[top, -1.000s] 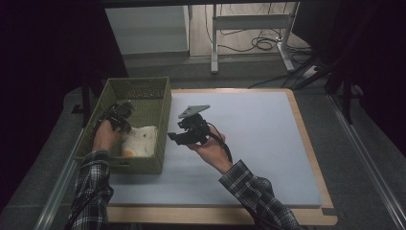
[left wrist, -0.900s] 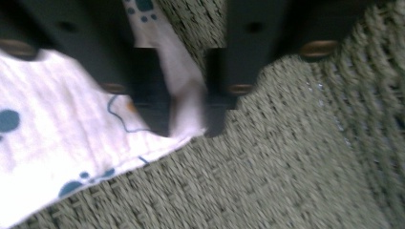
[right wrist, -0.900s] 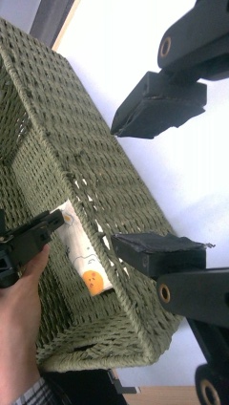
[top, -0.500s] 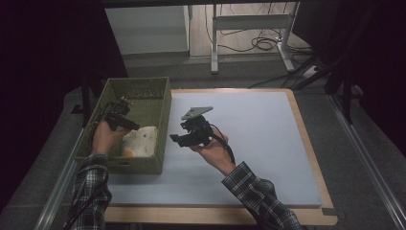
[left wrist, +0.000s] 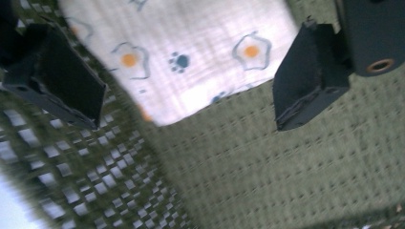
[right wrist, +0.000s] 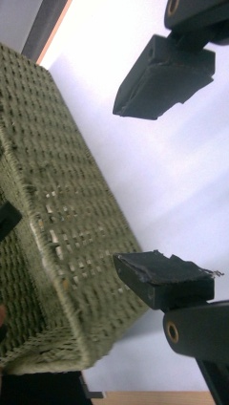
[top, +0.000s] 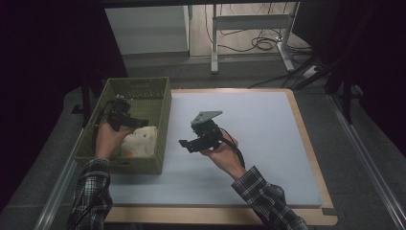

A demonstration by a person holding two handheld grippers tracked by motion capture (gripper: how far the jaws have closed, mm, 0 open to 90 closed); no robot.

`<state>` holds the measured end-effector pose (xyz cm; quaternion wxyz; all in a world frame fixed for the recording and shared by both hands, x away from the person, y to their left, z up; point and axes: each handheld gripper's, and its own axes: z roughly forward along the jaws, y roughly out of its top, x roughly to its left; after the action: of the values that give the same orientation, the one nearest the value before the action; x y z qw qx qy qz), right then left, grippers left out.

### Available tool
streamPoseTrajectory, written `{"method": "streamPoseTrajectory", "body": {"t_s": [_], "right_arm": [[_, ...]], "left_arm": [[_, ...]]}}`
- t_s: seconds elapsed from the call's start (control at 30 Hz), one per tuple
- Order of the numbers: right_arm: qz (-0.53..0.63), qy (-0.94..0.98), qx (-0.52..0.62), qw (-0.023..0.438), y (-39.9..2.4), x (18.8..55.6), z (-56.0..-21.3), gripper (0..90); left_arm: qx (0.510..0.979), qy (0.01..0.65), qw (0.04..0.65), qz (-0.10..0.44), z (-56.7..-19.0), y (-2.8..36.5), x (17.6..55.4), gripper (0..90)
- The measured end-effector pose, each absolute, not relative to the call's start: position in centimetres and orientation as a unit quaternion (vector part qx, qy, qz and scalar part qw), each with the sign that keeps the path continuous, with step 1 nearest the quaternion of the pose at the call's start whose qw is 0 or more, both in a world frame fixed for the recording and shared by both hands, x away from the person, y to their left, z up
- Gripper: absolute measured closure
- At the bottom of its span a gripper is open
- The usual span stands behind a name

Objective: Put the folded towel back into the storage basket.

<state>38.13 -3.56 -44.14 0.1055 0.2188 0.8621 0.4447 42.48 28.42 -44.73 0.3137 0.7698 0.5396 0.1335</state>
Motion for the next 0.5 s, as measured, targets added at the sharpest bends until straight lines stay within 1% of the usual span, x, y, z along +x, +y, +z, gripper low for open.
{"method": "streamPoseTrajectory", "body": {"t_s": [0.23,0.5], "right_arm": [[0.446,0.861,0.223,0.098,-5.4,37.7,-44.4,19.3],[0.442,0.865,0.22,0.089,-7.1,37.3,-44.7,14.5]], "left_arm": [[0.766,0.524,0.347,0.131,-44.0,26.8,41.9,7.5],[0.772,0.506,0.364,0.126,-43.3,25.2,41.3,5.6]]}}
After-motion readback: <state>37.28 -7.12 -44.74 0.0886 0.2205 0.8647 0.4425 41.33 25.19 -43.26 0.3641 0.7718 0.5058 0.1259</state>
